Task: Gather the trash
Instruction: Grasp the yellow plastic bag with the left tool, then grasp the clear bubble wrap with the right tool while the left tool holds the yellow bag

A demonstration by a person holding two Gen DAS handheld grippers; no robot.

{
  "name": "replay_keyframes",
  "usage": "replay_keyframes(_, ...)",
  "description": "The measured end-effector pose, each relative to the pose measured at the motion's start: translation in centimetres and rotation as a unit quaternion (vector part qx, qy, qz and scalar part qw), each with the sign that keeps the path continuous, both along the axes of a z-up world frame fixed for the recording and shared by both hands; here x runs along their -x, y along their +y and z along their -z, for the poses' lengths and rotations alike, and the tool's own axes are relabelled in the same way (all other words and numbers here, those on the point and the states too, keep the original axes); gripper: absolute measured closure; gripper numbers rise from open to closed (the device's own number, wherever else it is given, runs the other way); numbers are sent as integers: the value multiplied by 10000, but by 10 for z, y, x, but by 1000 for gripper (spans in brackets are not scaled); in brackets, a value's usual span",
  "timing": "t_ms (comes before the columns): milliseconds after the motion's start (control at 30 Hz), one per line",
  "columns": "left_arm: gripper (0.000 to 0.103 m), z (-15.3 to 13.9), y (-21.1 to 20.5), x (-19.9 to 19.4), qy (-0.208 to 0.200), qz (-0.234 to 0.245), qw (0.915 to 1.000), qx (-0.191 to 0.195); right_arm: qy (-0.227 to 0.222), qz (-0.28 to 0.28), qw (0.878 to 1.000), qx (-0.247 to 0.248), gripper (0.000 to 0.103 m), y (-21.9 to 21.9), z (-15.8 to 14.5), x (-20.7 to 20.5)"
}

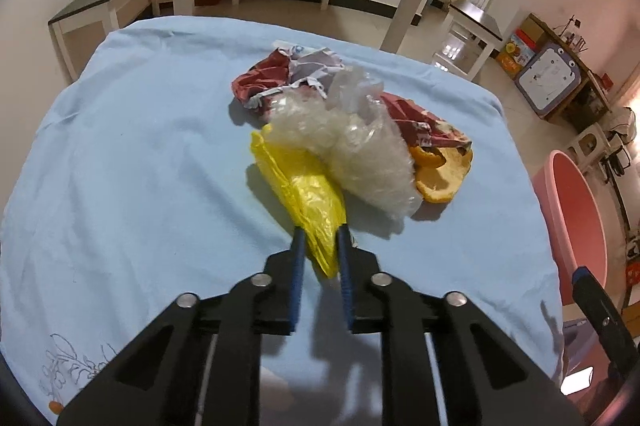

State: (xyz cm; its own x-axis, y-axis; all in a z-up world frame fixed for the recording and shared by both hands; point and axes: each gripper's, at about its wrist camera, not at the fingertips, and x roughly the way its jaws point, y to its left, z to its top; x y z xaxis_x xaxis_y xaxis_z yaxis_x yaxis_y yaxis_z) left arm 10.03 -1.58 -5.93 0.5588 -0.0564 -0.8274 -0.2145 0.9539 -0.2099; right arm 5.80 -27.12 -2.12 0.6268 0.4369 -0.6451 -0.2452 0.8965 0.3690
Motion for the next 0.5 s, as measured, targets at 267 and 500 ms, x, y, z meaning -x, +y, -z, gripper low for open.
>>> replay_keyframes(267,94,-11,25,20,-145,-107,9998,32,62,-504,9985,-220,52,31,-1,-7)
replay_keyframes(500,94,-15,51,38,-205,-293,9993,49,-3,-1126,9932,-311,52,74,-12,-23)
